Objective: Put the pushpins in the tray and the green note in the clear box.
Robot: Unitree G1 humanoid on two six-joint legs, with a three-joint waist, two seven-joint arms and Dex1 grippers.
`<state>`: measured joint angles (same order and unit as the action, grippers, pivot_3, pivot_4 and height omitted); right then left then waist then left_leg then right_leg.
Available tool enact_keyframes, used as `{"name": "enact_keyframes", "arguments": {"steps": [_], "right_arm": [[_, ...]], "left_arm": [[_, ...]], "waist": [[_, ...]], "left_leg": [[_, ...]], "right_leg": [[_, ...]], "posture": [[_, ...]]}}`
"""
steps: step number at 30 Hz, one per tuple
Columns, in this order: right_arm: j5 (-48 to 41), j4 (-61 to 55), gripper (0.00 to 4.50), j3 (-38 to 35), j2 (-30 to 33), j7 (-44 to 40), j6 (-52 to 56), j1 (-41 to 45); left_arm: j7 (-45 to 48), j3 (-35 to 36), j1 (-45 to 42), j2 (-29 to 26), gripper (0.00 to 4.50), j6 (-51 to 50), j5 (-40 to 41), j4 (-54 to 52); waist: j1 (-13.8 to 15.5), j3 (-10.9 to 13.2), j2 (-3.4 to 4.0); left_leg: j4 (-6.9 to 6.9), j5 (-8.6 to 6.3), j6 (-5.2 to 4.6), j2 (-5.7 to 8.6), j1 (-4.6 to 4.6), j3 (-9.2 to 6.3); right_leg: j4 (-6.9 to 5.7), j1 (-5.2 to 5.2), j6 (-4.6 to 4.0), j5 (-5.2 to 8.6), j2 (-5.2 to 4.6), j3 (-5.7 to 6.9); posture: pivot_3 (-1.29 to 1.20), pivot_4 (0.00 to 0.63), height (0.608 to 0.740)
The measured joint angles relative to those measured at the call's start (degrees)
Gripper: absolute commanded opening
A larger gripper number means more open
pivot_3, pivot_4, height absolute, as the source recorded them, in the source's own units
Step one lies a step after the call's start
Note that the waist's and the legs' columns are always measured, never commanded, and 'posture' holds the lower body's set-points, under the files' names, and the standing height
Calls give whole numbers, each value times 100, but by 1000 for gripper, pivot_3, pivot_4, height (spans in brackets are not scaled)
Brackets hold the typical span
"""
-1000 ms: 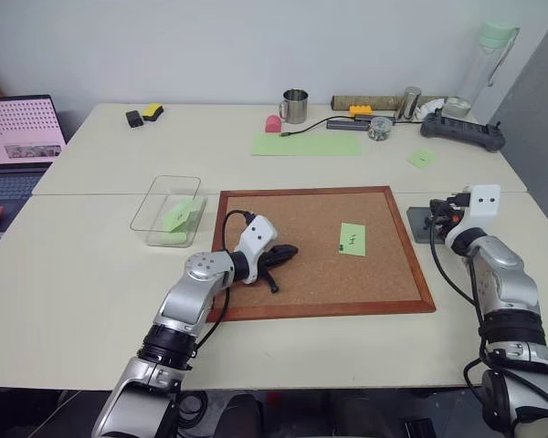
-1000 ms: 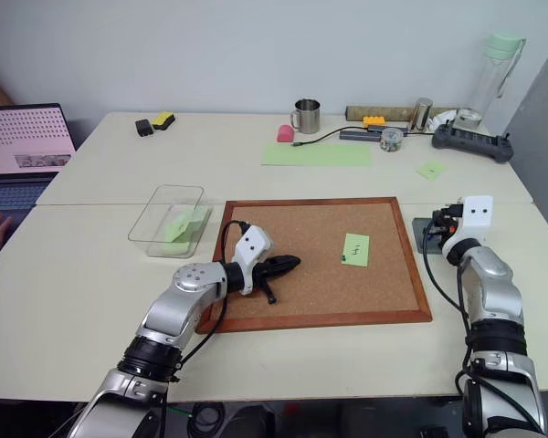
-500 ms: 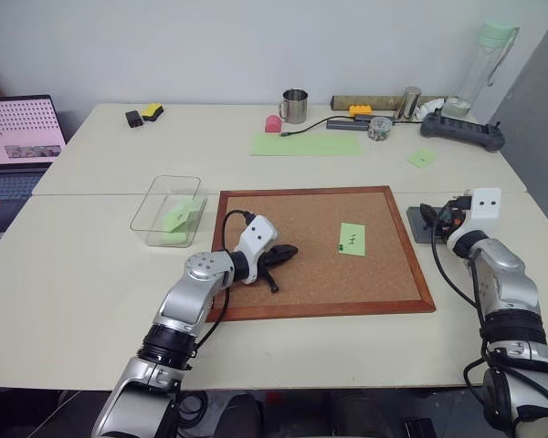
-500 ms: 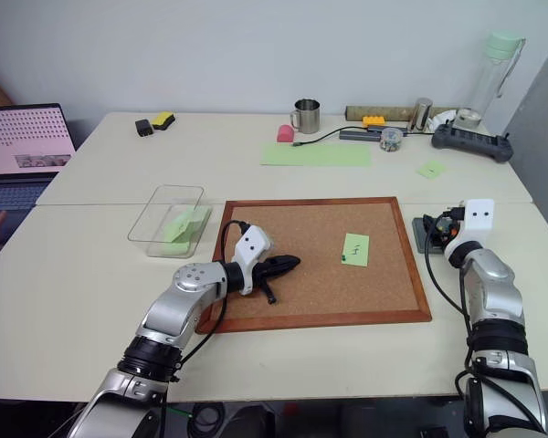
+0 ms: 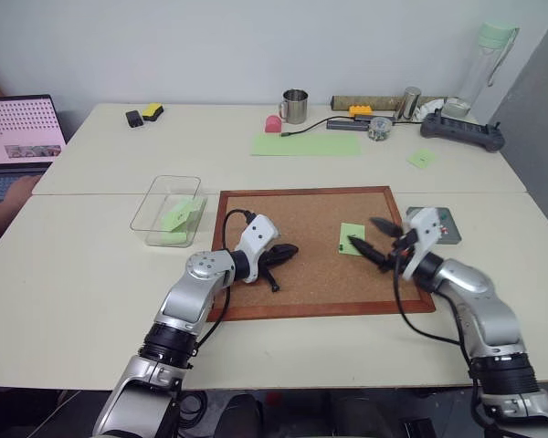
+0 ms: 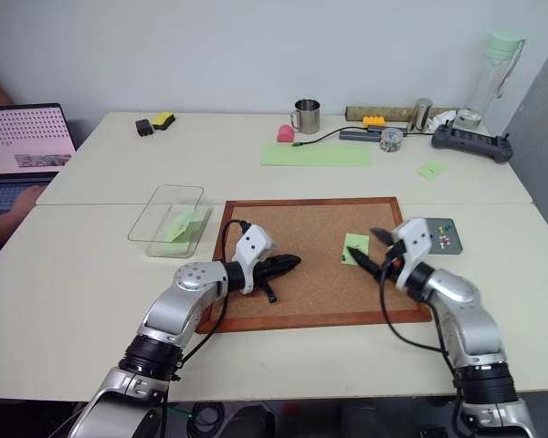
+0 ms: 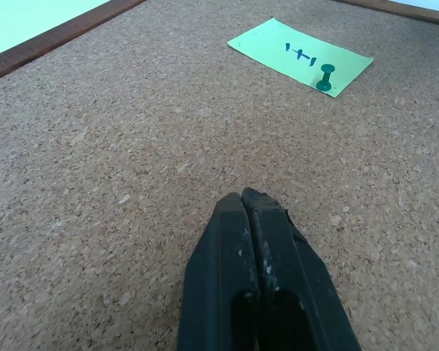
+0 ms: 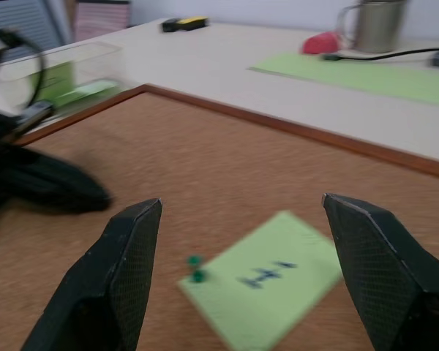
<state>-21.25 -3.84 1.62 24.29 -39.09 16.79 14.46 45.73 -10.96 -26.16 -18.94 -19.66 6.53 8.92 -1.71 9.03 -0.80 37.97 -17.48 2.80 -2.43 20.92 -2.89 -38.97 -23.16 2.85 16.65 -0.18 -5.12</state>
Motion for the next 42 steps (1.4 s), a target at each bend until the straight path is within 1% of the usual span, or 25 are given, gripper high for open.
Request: {"name": "enact_keyframes", "arguments": {"steps": [4,7,12,16,18,25,26,30,39,42], "right_arm": [[229,-16,3666,247,-81,45,32,15],[620,191,3666,489,-82,162,34,145],[757,547,3666,520,-275,336,81,333],[796,677,3170,510,-344,358,111,394],[795,700,2635,509,-394,345,129,398],[816,700,1237,488,-413,338,132,398],[823,700,928,480,-416,338,134,398],[839,700,47,467,-419,335,139,397],[751,471,47,329,-460,325,119,238],[588,-182,47,107,-489,321,-150,275]], "left_arm": [[-3,2,3,-2,0,-3,0,-3],[-2,0,4,9,0,-4,0,-4],[-1,2,3,8,0,-2,0,-3],[-6,2,4,7,0,-2,0,-3],[-7,5,9,7,0,-2,1,-6],[-12,6,42,7,0,-3,5,-42],[-12,6,43,7,0,-3,6,-42],[-10,6,44,7,0,0,6,-42],[1,5,55,6,0,15,7,-56],[1,7,70,-3,0,14,7,-61]], "waist": [[-1,0,0],[0,0,0],[2,0,0],[1,0,0],[1,0,0],[-3,0,0],[-3,0,0],[-4,0,0],[0,1,0],[-6,1,1]], "left_leg": [[-1,0,0,0,-1,-3],[1,0,0,1,0,-1],[0,0,0,0,-1,-3],[0,0,0,1,-1,-2],[0,0,0,0,-1,-4],[0,0,0,0,-1,-3],[0,0,0,0,-1,-2],[0,0,0,0,-1,-3],[-1,0,0,1,1,-3],[-1,0,0,0,0,-4]], "right_leg": [[0,0,0,0,1,4],[1,0,0,0,0,2],[0,0,0,0,1,3],[1,0,0,0,0,2],[0,0,0,0,0,3],[1,0,0,0,0,2],[1,0,0,0,0,2],[1,0,0,0,0,2],[1,-1,0,0,0,2],[1,-1,0,0,0,3]], "posture": [[0,150,740],[0,150,740],[0,150,740],[0,150,740],[0,150,740],[0,150,740],[0,150,740],[0,150,740],[0,150,740],[0,150,740]]}}
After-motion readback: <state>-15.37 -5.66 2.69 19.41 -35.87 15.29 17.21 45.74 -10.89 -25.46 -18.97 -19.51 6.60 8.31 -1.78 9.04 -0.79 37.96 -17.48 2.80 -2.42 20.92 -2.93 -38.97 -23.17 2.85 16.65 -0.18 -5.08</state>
